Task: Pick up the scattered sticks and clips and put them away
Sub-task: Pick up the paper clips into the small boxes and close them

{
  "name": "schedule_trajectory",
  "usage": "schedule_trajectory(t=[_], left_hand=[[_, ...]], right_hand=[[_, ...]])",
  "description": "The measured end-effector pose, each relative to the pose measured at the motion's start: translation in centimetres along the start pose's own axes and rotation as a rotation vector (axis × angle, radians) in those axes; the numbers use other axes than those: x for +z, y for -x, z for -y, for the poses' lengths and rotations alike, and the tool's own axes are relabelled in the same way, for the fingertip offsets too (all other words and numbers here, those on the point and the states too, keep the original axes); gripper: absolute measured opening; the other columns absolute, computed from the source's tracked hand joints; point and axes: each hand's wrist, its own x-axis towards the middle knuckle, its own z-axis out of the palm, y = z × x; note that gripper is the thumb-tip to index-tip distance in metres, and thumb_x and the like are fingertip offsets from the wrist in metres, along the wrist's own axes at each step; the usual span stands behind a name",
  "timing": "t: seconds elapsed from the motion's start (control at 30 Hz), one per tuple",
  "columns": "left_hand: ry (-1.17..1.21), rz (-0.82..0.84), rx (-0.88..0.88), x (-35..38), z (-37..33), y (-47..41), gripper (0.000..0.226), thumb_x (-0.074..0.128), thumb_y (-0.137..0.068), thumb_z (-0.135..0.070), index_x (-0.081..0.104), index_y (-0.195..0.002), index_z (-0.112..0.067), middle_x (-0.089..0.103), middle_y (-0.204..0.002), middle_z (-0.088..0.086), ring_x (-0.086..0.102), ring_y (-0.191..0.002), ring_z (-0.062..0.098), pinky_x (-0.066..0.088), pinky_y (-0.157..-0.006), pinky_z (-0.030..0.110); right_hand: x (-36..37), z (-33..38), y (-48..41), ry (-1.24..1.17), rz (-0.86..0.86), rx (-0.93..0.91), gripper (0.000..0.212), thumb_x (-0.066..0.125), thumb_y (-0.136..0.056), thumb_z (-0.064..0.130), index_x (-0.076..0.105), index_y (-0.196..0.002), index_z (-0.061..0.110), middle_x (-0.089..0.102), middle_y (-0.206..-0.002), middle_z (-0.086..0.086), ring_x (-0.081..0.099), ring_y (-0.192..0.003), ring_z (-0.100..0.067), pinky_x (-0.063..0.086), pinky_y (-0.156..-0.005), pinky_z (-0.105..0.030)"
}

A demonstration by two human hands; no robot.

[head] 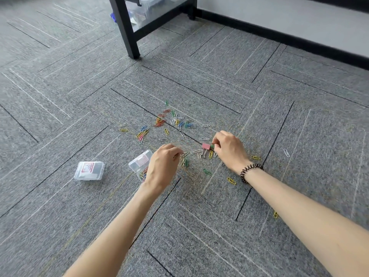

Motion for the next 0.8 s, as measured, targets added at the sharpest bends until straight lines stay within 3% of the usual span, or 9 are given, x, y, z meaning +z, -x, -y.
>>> schedule_trajectory(t=[0.17, 0.33, 0.43, 0.63, 0.8], left_hand=[[0.024, -0.086, -0.057, -2.3, 0.3, 1.8, 0.017, 0.067, -0.086, -0.005, 0.074, -0.1, -0.013, 0.072, -0.098, 0.0, 0.066, -0.084, 0.012, 0.057, -0.078, 0.028], [-0.049, -0.196, -0.093, -3.9, 1.8, 4.8, 0.016, 0.069, -0.084, -0.006, 0.075, -0.098, -0.011, 0.071, -0.1, -0.001, 0.064, -0.09, 0.012, 0.053, -0.078, 0.023], [-0.063, -0.204, -0.128, -4.0, 2.7, 6.2, 0.017, 0.07, -0.083, -0.005, 0.076, -0.098, -0.011, 0.071, -0.098, -0.002, 0.064, -0.089, 0.013, 0.055, -0.075, 0.028], [-0.163, -0.157, -0.075, -4.0, 3.4, 7.3, 0.02, 0.075, -0.078, -0.008, 0.076, -0.096, -0.017, 0.074, -0.097, -0.003, 0.068, -0.088, 0.012, 0.06, -0.064, 0.031], [-0.184, -0.167, -0.114, -4.6, 4.2, 8.1, 0.018, 0.07, -0.085, -0.016, 0.071, -0.103, -0.018, 0.071, -0.102, -0.004, 0.066, -0.089, 0.011, 0.058, -0.065, 0.028]], right_hand=[[-0.5, 3.9, 0.3, -0.111, -0.044, -0.129, 0.004, 0.06, -0.087, 0.005, 0.061, -0.091, 0.007, 0.061, -0.089, -0.003, 0.054, -0.079, -0.011, 0.045, -0.068, -0.017], [0.7, 8.9, 1.0, -0.219, 0.021, -0.264, 0.006, 0.06, -0.087, 0.004, 0.064, -0.091, 0.006, 0.064, -0.092, -0.004, 0.059, -0.08, -0.012, 0.052, -0.07, -0.02], [1.6, 10.9, 1.4, -0.246, 0.07, -0.322, 0.006, 0.061, -0.087, 0.004, 0.065, -0.091, 0.006, 0.065, -0.092, -0.004, 0.06, -0.081, -0.012, 0.05, -0.071, -0.018], [2.7, 12.6, 1.5, -0.284, 0.132, -0.317, 0.008, 0.063, -0.087, 0.007, 0.066, -0.095, 0.007, 0.066, -0.096, -0.004, 0.061, -0.083, -0.013, 0.045, -0.068, -0.013], [3.6, 13.9, 1.6, -0.341, 0.142, -0.302, 0.009, 0.063, -0.087, 0.006, 0.064, -0.095, 0.005, 0.064, -0.098, -0.005, 0.061, -0.084, -0.014, 0.047, -0.067, -0.012]])
